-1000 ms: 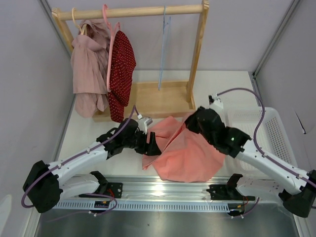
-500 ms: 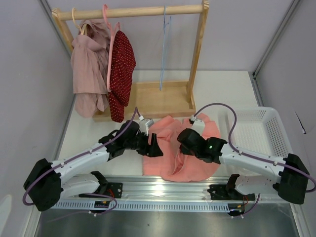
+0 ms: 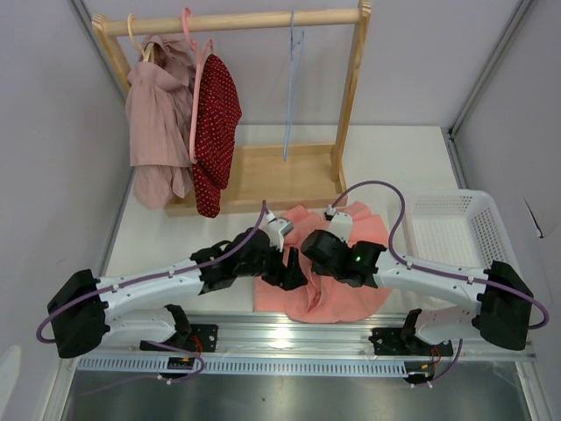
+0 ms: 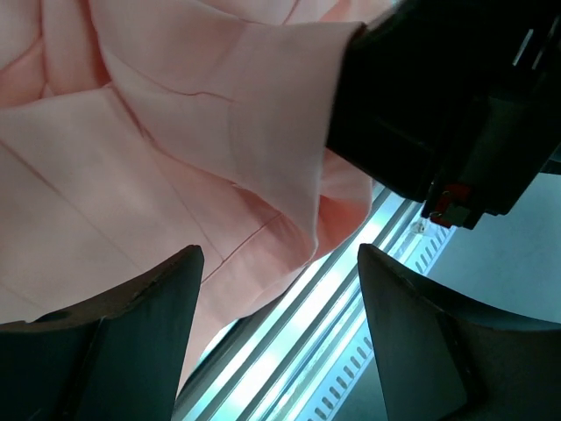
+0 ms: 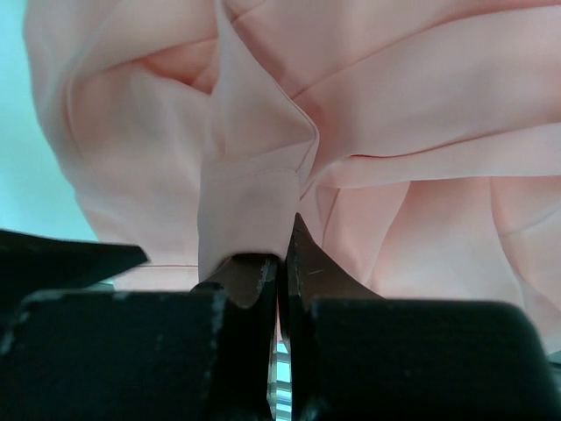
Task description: Place the skirt on the hanger
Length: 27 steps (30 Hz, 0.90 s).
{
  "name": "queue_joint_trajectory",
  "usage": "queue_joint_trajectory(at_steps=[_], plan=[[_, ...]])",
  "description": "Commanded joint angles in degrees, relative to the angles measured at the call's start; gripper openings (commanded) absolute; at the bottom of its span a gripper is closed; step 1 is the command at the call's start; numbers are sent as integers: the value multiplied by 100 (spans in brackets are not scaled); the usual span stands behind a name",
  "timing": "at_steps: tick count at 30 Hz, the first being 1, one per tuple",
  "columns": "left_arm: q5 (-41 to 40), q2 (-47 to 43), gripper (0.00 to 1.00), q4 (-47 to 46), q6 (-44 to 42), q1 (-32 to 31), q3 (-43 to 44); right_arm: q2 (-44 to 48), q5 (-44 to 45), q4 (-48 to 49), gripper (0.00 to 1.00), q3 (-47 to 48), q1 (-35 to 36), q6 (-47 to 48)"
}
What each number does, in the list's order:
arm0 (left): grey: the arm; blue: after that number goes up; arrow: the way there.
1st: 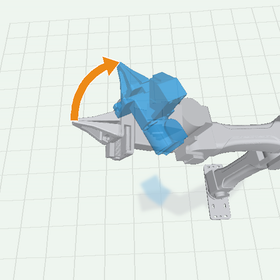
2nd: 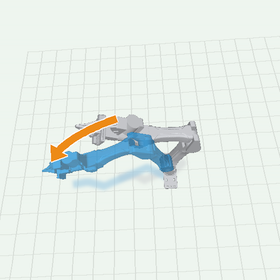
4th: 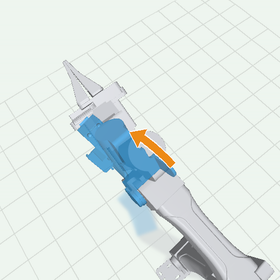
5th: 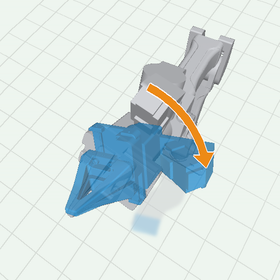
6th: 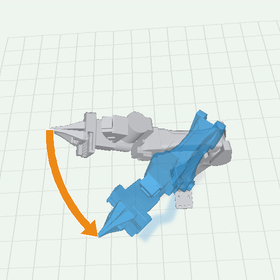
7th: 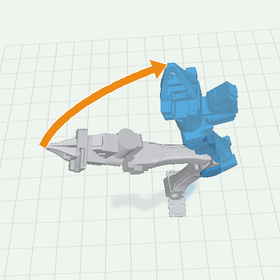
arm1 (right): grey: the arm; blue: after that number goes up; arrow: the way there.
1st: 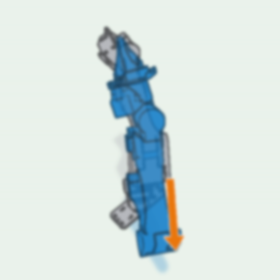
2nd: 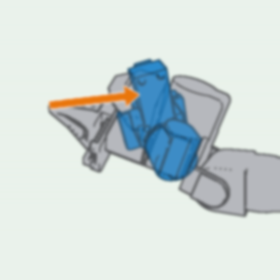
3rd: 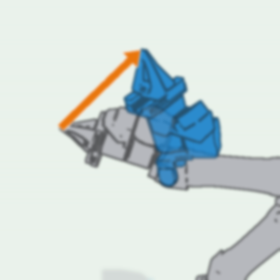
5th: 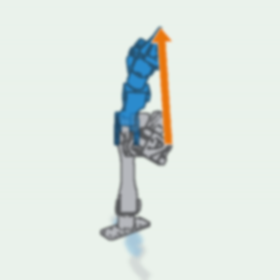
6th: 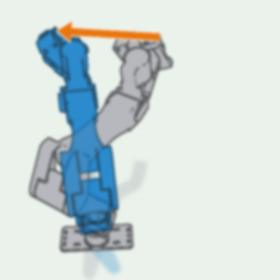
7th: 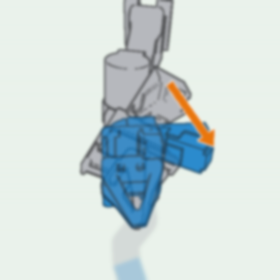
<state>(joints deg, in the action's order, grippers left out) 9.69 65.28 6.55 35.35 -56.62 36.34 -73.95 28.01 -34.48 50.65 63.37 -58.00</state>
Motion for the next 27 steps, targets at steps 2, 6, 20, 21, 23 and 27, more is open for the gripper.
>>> queue_joint_trajectory(at_steps=[2, 6, 20, 21, 23, 27], plan=[[-1416, 230, 77, -391, 471, -621, 251, -31, 214, -120, 0, 357, -27, 16], [-2269, 609, 77, -356, 674, -964, 374, -32, 222, -226, 0, 419, -44, -1], [-3114, 1347, 65, -40, 1070, -1299, 594, 1163, 205, -682, 0, 454, -307, -54], [-3157, 1382, 64, 13, 1096, -1316, 585, 1268, 231, -787, 0, 454, -343, -54], [-3193, 1435, 64, 83, 1132, -1316, 576, 1541, 249, -902, 0, 454, -466, -71], [-3211, 1374, 63, 136, 1175, -1316, 480, 1981, 258, -1165, 0, 437, -781, -1]])
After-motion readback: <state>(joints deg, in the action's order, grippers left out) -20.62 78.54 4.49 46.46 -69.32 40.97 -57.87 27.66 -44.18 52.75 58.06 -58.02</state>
